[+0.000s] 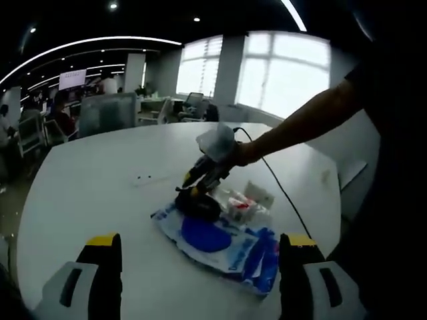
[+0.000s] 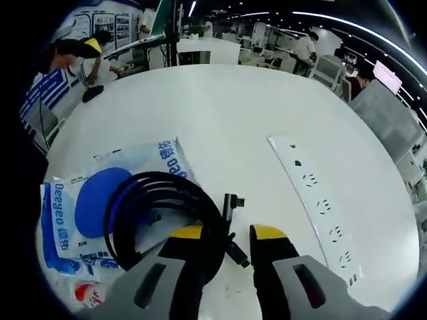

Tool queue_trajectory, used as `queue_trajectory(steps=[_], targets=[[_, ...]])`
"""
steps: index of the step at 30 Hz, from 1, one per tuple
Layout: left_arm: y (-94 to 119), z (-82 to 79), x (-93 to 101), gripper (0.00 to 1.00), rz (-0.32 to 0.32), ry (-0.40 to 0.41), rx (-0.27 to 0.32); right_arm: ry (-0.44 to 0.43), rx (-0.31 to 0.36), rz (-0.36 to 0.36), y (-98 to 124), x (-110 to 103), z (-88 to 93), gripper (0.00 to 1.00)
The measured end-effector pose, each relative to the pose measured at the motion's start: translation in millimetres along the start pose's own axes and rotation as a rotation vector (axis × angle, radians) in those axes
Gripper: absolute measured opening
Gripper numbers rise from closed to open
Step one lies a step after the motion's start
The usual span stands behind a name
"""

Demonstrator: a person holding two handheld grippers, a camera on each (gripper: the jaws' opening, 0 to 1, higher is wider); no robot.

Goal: Arrange the tabletop items into an orderly group along one side of the table until the central work area is clear of visible clutter.

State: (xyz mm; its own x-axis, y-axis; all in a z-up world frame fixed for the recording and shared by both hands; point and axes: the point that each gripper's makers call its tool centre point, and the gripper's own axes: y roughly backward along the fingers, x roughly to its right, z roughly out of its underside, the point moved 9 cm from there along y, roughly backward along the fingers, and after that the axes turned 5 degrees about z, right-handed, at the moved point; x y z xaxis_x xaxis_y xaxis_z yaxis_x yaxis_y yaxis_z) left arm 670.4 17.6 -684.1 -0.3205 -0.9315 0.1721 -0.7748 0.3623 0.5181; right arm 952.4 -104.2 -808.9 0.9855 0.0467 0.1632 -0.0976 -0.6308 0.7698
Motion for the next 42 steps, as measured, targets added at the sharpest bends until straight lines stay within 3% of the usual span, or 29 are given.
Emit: queue_trajectory(steps=[3, 17, 28, 42], targets=[[-1, 1.0, -2.0, 0.97, -0.004, 0.006, -0.003, 0.016, 0.01, -0.007, 0, 2, -1.6, 0.16], [-1, 1.5, -0.8, 0.96, -0.015, 0.003, -0.019, -0.062, 0.015, -0.06, 3, 2, -1.2, 0.09], [5, -0.4, 8.7, 0.96, 0.002, -0.023, -0.006, -0.087, 0.055, -0.074, 23, 0, -10.7, 0.07], [16, -3.3, 25.3, 0.97, 0.007, -0.072, 0.021, -0.069, 0.091, -0.06, 63, -20, -33.4, 0.05]])
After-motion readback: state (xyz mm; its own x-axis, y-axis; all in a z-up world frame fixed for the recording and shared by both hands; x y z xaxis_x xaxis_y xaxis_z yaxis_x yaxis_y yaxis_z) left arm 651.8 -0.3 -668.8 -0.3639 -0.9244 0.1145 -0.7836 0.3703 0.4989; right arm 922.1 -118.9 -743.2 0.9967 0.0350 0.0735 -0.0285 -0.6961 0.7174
